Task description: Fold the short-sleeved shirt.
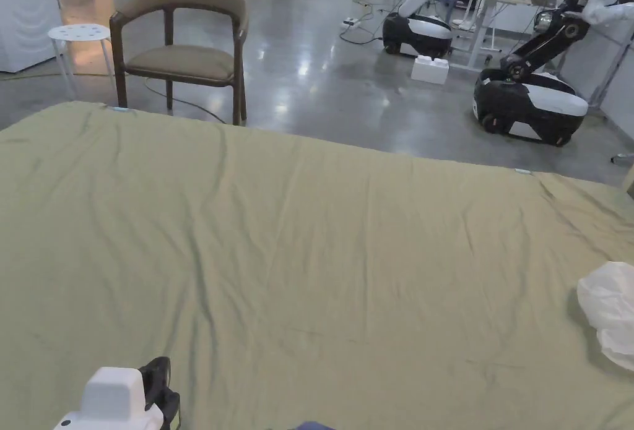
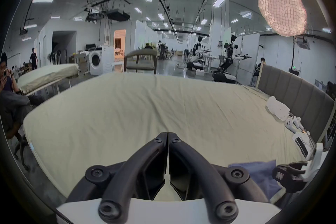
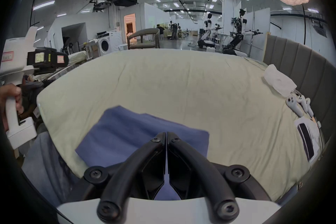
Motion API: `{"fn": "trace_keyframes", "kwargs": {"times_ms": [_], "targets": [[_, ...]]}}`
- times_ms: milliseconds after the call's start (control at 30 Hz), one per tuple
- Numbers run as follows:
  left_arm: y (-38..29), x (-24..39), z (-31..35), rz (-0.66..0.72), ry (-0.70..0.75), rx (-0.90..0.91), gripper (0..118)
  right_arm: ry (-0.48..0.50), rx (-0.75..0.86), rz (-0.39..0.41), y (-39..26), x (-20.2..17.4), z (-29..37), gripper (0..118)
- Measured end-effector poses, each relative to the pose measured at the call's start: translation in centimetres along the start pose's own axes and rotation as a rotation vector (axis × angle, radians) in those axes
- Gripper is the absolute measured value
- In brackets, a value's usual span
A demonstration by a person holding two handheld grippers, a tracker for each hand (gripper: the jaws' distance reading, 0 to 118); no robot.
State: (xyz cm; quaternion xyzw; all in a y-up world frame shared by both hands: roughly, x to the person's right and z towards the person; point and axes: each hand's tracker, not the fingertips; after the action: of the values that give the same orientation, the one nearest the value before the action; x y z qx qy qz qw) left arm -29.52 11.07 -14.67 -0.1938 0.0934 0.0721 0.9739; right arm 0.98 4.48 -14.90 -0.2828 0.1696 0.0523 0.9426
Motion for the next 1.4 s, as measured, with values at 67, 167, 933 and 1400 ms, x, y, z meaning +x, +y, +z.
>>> {"fn": "trace_keyframes", "kwargs": {"times_ms": [67,167,933,1400], "targets": [[-1.1,-0.6,0.2,0.020,-0.019,-0.043,3,-0.052,0.003,0.010,-0.7,-0.1,-0.9,0],[-2.5,-1.3,0.4,0.054,-0.049,-0.093,3,-0.145,0.034,-0.003,-1.3,0.5,-2.0,0],[-8.5,-1.1,-12.7,0.544,-0.868,-0.812,80,-0.085,-0.010,-0.049,-3.0,2.3,-3.6,0],[-9.7,-0.2,-12.5,0.611,-0.832,-0.758,25,-0.093,-0.012,0.003,-3.3,1.9,-3.6,0]]}}
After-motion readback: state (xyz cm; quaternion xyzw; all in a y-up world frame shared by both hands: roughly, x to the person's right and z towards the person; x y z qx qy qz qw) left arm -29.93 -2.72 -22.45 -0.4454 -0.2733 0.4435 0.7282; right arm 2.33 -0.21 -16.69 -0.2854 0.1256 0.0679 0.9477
